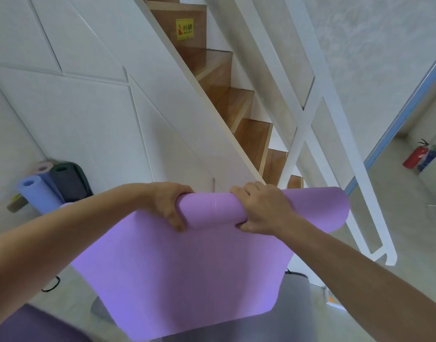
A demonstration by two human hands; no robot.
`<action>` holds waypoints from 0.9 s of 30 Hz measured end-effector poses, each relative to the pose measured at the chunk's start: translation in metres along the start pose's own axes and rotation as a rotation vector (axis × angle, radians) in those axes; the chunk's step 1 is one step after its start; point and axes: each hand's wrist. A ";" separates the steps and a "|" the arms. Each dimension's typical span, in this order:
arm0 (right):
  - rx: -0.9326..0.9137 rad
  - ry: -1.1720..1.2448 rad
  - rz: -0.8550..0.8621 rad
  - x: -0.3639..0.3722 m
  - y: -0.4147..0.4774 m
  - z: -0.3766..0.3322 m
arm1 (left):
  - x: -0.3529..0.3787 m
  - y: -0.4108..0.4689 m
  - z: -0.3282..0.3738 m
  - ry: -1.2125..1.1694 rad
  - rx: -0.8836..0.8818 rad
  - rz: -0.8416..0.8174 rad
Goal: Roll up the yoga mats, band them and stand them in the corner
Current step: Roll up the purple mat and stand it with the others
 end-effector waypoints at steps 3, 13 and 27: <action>0.039 0.141 -0.241 -0.018 0.007 0.006 | 0.021 -0.008 0.006 0.410 -0.009 0.149; 0.073 0.351 -0.583 -0.036 0.009 0.010 | 0.073 -0.002 -0.002 0.659 0.117 0.630; 0.006 -0.038 -0.005 -0.016 0.010 -0.024 | -0.002 0.000 0.010 0.124 0.038 0.107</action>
Point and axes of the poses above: each hand's wrist, its own y-axis towards the middle knuckle, its own x-axis out of the palm, z = x × y, and after that the axes turned 4 degrees about x, right-handed
